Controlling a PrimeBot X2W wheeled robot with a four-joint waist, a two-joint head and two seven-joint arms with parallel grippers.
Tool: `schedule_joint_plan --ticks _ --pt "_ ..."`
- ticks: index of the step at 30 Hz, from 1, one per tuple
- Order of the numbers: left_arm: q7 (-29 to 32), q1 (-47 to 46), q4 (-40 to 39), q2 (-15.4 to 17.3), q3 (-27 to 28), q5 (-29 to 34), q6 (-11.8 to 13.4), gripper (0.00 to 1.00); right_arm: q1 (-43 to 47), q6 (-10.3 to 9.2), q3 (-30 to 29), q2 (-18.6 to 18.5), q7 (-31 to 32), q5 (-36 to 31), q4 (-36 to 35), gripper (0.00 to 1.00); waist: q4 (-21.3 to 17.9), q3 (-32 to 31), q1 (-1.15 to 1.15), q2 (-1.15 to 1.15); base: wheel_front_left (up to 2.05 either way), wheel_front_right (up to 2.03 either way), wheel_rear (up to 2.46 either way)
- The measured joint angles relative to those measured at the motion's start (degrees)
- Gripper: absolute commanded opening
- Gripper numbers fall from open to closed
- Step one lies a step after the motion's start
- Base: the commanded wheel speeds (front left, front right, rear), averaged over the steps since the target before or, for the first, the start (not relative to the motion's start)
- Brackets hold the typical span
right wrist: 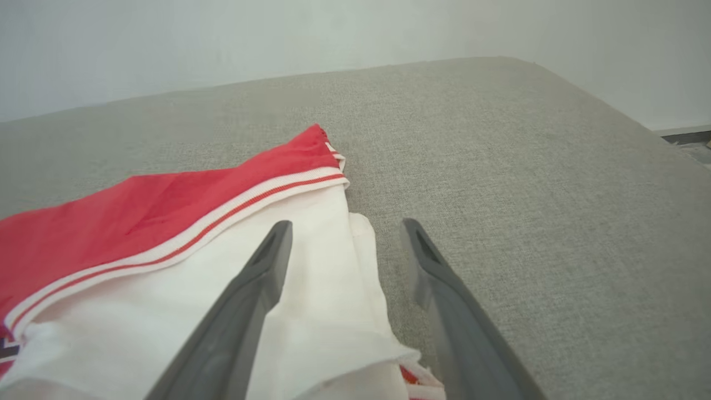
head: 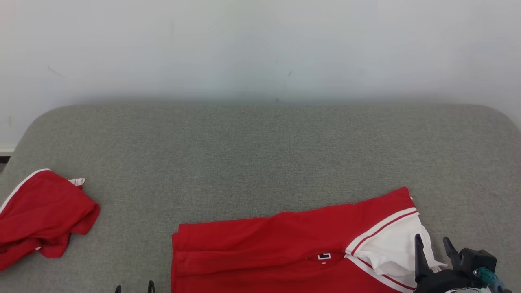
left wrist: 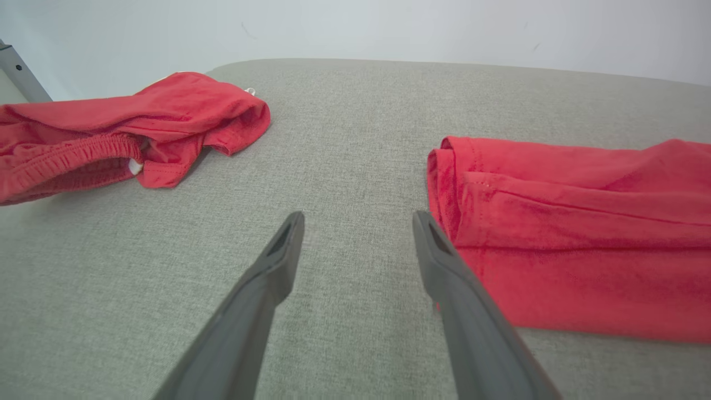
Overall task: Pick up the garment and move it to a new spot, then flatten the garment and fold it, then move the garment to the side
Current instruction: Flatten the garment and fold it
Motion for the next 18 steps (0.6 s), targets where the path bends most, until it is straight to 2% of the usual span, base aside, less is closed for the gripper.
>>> schedule_joint_plan --ticks 11,18 --pt "0.00 -0.20 0.51 0.00 -0.19 -0.26 0.00 1.00 -7.41 0.00 4.01 -3.27 3.50 -1.38 13.21 1.00 1.94 1.86 0.00 0.00 0.00 0.00 0.00" --pt "0.00 -1.02 0.77 0.00 -0.35 -0.32 0.03 1.00 -9.88 0.00 6.66 -4.03 4.66 1.35 18.58 1.00 2.81 2.84 0.00 -0.01 0.00 0.00 0.00"
